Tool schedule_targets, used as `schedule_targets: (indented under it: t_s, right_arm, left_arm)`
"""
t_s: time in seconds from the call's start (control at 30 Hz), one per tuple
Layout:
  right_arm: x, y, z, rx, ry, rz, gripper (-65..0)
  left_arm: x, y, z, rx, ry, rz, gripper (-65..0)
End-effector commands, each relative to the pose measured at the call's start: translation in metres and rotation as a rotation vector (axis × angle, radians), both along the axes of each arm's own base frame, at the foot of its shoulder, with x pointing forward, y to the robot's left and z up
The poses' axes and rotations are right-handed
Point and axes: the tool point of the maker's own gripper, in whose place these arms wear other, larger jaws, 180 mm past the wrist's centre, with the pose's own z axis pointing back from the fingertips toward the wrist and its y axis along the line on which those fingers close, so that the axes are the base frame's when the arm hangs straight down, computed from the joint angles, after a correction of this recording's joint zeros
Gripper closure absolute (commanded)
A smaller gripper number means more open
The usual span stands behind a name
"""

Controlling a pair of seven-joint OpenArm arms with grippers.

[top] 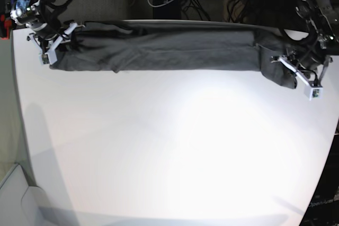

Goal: Layout the t-shirt on the table in an organized manner, then fold the t-shirt properly
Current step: 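Grasp the strip's other end with the left gripper and fold it toward the right gripper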

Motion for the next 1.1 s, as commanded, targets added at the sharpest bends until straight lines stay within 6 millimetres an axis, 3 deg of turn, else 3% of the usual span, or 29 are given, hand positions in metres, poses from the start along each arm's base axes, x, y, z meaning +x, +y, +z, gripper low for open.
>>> schedule_targets:
  t_s: [0.0,0.1,0.23,0.53,0.67,0.9,1.07]
  right_arm:
    - [-0.020,-0.002,-0.015,-0.034,0.109,0.017,-22.4]
    - [-0.020,-0.002,-0.015,-0.034,0.109,0.017,-22.4]
    - [-0.020,-0.002,-0.015,-0.034,0.109,0.017,-22.4]
    - [-0.020,-0.003,-0.015,-0.035,0.110,0.017,-22.4]
    - [-0.020,-0.003,-0.015,-0.035,0.110,0.017,-22.4]
    - [-0.020,-0.003,-0.015,-0.035,0.110,0.017,-22.4]
    - [-0.020,-0.003,-0.015,-0.035,0.110,0.017,-22.4]
  left_arm:
    - [0.006,0.000,0.015,0.018,-0.045,-0.003,-0.1]
    - [0.005,-0.008,0.021,-0.010,-0.053,0.061,-0.1]
    - [0.005,-0.029,0.012,-0.087,-0.050,0.085,0.0]
    - [0.015,-0.160,0.000,-0.297,-0.019,-0.139,0.0]
    - [0.013,-0.199,0.002,-0.363,-0.010,-0.203,0.0]
    - [0.000,-0.232,-0.004,-0.454,0.054,-0.180,0.0]
    - [-0.001,-0.235,-0.004,-0.461,0.055,-0.178,0.0]
